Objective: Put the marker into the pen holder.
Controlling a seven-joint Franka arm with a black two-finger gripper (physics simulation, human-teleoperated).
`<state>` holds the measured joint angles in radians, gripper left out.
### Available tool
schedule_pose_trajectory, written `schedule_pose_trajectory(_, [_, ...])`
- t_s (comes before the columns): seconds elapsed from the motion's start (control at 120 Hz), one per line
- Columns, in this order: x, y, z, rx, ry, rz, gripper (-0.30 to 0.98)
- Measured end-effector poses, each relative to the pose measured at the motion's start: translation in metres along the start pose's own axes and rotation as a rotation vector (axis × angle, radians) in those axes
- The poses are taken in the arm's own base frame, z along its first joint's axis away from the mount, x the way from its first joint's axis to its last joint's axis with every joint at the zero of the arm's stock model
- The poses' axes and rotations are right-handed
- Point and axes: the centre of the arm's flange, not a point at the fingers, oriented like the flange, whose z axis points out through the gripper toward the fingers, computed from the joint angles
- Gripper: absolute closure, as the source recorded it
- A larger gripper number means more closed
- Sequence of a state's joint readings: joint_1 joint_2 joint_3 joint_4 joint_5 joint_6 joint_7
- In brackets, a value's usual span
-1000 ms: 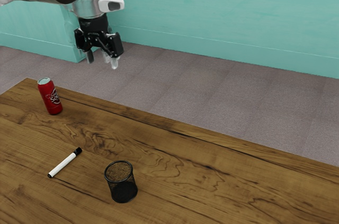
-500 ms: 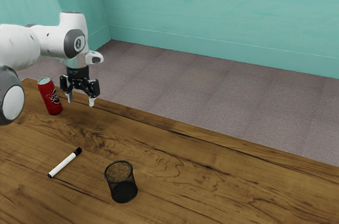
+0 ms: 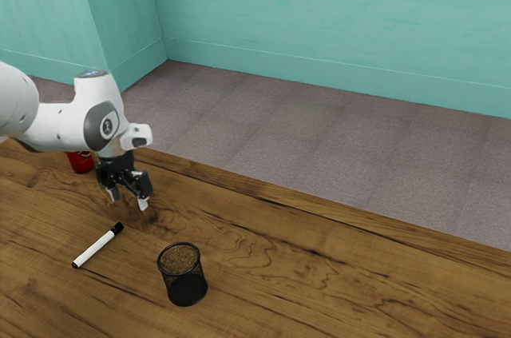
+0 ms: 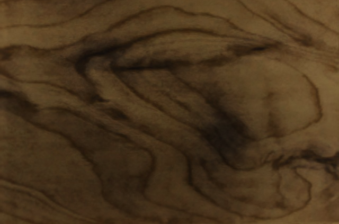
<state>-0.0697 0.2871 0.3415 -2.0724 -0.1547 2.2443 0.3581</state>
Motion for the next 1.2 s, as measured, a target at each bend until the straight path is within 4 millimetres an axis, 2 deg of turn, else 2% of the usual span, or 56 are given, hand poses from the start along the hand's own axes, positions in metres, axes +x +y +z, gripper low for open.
schedule_pose_trajectory(0.325, [0.004,-0.022,0.01,0.062,0.063,0.072,0.02])
schedule_pose_trajectory(0.508, [0.001,-0.021,0.016,0.057,0.043,0.105,0.02])
schedule_pose_trajectory(1.1, [-0.027,-0.014,0.047,-0.035,-0.192,0.172,0.03])
schedule_pose_trajectory(1.2, [-0.028,-0.014,0.048,-0.032,-0.204,0.183,0.06])
